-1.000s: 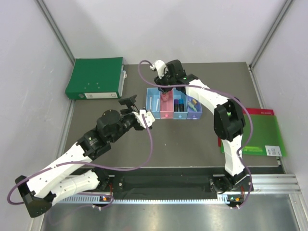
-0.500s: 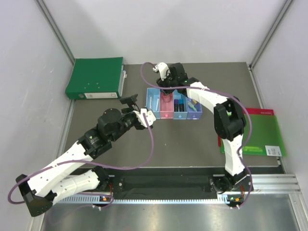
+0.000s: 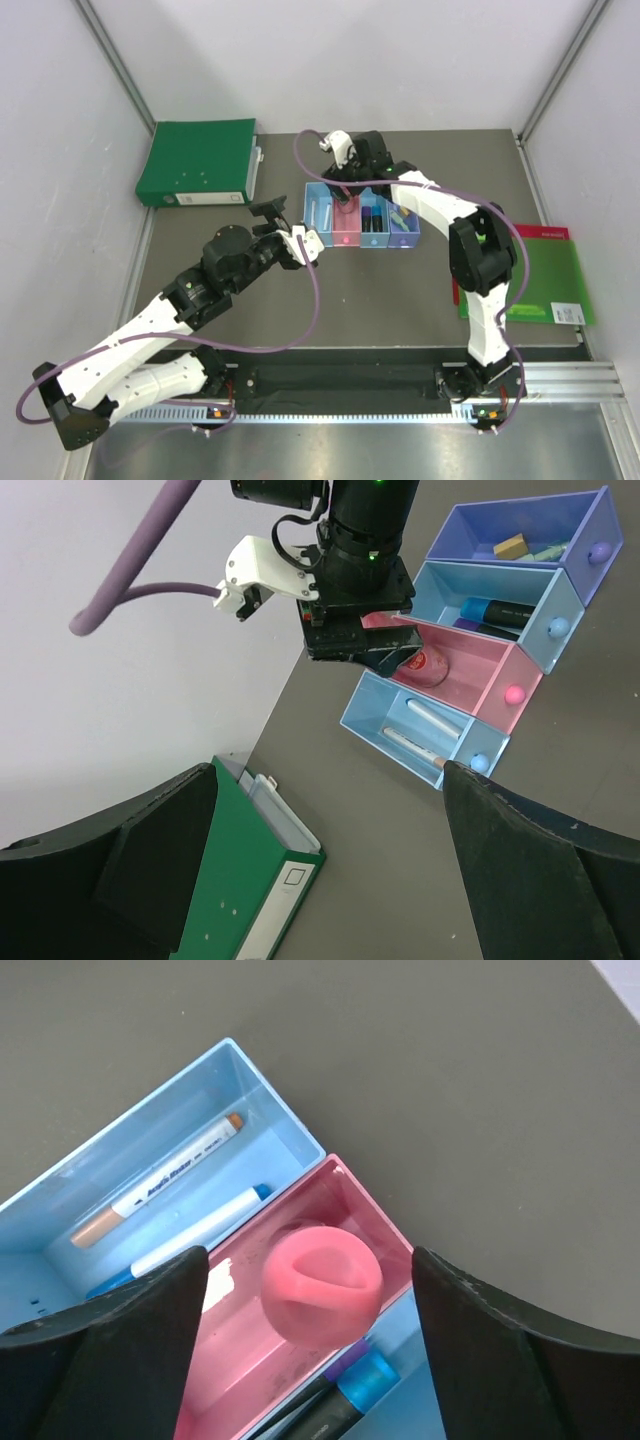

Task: Sort the stationery into containers
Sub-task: Place the stationery in the storage box, then reset both arms

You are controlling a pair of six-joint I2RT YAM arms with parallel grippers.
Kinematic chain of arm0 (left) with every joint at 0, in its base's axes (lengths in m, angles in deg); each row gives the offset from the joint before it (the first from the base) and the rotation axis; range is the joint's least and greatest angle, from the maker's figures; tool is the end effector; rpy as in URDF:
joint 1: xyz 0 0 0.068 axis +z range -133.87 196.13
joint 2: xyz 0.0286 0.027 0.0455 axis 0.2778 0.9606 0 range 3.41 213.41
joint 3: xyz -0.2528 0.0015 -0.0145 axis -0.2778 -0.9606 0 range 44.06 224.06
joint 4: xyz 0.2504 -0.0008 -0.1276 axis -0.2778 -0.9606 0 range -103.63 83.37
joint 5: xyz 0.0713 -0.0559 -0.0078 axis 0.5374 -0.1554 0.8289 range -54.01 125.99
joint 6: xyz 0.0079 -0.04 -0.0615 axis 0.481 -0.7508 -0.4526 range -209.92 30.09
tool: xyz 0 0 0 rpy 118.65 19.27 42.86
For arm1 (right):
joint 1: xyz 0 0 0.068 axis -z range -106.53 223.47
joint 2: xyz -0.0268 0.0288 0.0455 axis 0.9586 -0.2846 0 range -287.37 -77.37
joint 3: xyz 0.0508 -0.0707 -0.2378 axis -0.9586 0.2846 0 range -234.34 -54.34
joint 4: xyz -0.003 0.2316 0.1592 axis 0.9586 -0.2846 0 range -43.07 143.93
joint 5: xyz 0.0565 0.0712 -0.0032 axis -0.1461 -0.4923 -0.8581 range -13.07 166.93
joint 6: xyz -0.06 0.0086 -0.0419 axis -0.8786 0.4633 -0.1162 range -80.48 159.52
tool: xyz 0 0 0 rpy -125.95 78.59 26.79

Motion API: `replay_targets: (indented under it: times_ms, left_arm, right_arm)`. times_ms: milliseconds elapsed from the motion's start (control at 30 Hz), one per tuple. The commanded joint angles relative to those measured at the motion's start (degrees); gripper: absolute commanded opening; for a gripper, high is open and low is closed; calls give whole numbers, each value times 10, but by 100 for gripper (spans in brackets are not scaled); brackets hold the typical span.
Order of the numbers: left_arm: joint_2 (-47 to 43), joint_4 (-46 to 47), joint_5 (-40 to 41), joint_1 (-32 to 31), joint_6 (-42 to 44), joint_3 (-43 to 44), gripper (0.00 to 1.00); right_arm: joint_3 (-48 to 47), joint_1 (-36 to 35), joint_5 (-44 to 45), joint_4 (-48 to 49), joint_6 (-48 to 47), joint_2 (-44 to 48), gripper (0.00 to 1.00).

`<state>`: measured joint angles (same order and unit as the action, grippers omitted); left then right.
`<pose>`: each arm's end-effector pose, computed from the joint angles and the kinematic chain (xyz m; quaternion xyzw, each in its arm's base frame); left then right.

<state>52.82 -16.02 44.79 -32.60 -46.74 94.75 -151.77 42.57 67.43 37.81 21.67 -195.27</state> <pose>0.1782 -0.1887 0.3455 0.5063 0.5597 0.0262 0.6555 0.4344 0.2717 0.2119 -0.4013 0.7956 0.1244 0.4366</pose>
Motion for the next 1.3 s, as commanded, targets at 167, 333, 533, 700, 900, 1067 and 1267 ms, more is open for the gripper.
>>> replay_targets:
  times_ms: [167, 333, 533, 700, 900, 1067, 1267]
  left_arm:
    - [1, 25, -1, 3, -4, 40, 99]
    - [12, -2, 17, 5, -25, 77, 99]
    - [67, -106, 10, 58, -98, 185, 99]
    - [134, -204, -63, 125, -163, 324, 99]
    - [132, -251, -177, 231, -214, 344, 99]
    - [118, -302, -298, 351, -233, 325, 99]
    - [94, -344, -374, 434, -217, 279, 99]
  right_arm:
    - [-27, 3, -9, -29, -10, 92, 99]
    - [-48, 6, -5, -85, -41, 169, 100]
    - [-77, 36, 8, -198, -63, 277, 100]
    - [-97, 87, 14, -290, -74, 362, 100]
    - [-128, 245, -117, -431, -90, 450, 100]
    - [-124, 348, -222, -565, -162, 491, 99]
    - [-27, 412, -234, -576, -176, 558, 100]
